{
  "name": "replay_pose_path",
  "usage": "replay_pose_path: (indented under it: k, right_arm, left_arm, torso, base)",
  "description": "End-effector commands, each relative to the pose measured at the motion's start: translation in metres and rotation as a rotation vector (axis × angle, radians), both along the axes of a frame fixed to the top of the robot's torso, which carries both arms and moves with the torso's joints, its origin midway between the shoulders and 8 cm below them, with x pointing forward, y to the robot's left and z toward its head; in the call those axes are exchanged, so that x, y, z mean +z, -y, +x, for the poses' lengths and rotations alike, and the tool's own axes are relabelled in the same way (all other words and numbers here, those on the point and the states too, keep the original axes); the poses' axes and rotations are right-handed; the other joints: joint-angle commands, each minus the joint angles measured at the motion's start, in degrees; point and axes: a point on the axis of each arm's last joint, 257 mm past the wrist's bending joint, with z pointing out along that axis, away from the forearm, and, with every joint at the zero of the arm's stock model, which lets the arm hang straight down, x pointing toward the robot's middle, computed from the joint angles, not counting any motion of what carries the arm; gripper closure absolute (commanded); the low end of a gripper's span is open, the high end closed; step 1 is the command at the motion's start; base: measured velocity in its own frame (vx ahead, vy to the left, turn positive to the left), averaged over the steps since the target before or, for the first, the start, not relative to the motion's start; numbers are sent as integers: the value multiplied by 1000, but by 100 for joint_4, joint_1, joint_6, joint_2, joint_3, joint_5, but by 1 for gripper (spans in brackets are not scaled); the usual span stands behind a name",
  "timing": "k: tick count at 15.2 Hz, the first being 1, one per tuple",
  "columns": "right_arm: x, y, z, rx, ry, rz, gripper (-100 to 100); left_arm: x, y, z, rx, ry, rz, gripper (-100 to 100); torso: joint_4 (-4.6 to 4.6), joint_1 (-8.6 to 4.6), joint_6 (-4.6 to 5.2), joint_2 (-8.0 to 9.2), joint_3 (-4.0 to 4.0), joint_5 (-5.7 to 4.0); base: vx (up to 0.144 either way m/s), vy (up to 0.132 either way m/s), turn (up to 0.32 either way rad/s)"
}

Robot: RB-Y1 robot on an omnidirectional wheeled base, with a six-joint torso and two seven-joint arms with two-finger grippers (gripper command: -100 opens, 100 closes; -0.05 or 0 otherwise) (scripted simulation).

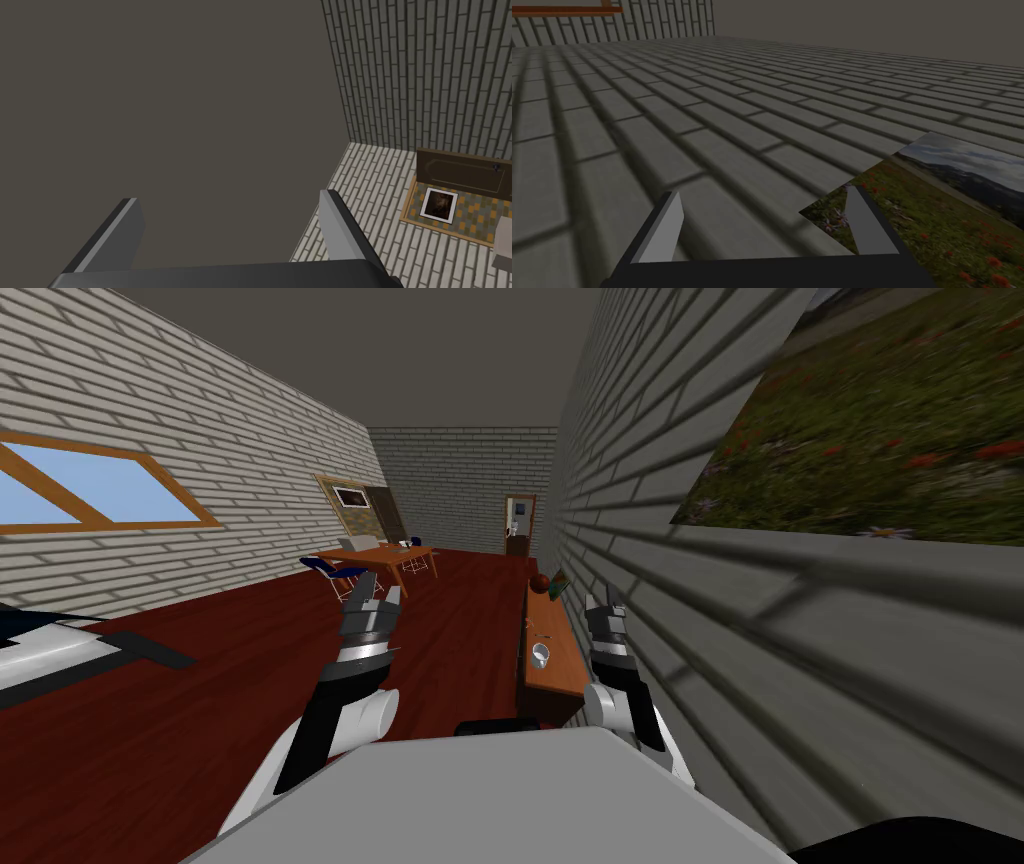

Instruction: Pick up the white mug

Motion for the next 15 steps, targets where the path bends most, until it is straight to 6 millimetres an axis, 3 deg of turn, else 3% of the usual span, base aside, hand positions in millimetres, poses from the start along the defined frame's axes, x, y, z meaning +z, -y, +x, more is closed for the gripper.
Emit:
replay_pose_path:
  k: [1,6,9,10,11,12,13,14,15]
  right_arm:
    - [-13,3,7,17,-44,-4,-100]
    - [-60,24,28,42,-189,42,-100]
    - [-77,32,33,45,-237,64,-100]
    - [-95,42,38,46,-287,91,-100]
    - [-96,42,38,46,-288,92,-100]
    - [-114,52,41,45,-337,122,-100]
    - [-116,52,42,44,-343,124,-100]
    - [-136,64,45,41,-395,159,-100]
    - [-137,64,45,40,-400,160,-100]
  left_arm:
    - [0,0,0,0,0,0,0]
    - [0,0,0,0,0,0,0]
    - [0,0,0,0,0,0,0]
    - [0,0,0,0,0,0,0]
    - [0,0,0,0,0,0,0]
    - [0,0,0,0,0,0,0]
    - [0,0,0,0,0,0,0]
    - [0,0,0,0,0,0,0]
    - [0,0,0,0,0,0,0]
  torso:
    - [0,0,0,0,0,0]
    - [-4,103,0,-19,-10,22]
    - [-6,83,0,-25,-14,19]
    - [-6,77,0,-27,-16,17]
    - [-7,76,1,-33,-19,16]
    - [-8,76,0,-35,-20,17]
    - [-8,79,1,-36,-21,17]
    - [-8,77,0,-36,-21,17]
    - [-9,81,1,-38,-22,17]
  base:
    - [13,66,-46]
    - [39,229,-116]
    - [53,177,-84]
    - [79,170,-111]
    - [70,179,-99]
    - [71,191,-119]
    - [67,178,-105]
    - [74,197,-119]
    - [73,186,-104]
